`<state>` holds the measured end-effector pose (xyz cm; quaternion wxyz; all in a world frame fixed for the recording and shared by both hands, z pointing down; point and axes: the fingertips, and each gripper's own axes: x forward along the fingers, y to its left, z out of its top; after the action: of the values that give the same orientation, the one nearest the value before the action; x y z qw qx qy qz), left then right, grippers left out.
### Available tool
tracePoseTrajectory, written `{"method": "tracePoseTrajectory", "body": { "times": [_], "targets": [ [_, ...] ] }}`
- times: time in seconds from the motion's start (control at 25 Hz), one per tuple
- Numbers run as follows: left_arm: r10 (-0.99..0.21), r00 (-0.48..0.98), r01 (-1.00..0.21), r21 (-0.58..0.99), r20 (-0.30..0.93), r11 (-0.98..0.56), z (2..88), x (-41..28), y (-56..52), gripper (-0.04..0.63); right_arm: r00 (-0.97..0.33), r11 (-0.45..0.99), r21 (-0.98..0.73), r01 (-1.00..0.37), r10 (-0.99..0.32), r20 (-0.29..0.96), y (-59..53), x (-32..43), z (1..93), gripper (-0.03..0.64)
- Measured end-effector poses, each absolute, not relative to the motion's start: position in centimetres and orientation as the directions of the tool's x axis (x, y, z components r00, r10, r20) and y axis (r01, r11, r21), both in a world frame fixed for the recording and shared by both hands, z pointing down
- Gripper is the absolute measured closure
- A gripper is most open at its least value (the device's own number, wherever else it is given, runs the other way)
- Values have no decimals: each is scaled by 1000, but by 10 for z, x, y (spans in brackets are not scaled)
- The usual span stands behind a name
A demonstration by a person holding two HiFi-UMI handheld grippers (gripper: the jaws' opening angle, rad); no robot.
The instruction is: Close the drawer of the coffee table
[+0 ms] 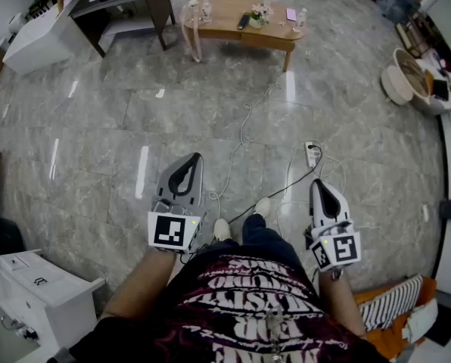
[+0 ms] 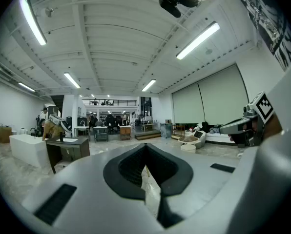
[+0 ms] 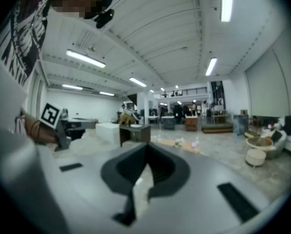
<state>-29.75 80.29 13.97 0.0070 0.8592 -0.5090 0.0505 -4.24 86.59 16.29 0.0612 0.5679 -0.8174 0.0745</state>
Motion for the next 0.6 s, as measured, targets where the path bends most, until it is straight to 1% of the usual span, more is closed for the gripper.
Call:
{"method": "tracePoseTrajectory", "body": {
  "times": [0.2,0.6],
  "targets": [
    [-865,495,-868,-10,86,-497,138,-280,789,572,-365,363,-49,-931,-911,193,851,-39,163,583],
    [-839,533,-846,48,111,-531,156,-256,755,572,-359,362,-22,-932,-912,199,814,-19,164,582]
  ]
}}
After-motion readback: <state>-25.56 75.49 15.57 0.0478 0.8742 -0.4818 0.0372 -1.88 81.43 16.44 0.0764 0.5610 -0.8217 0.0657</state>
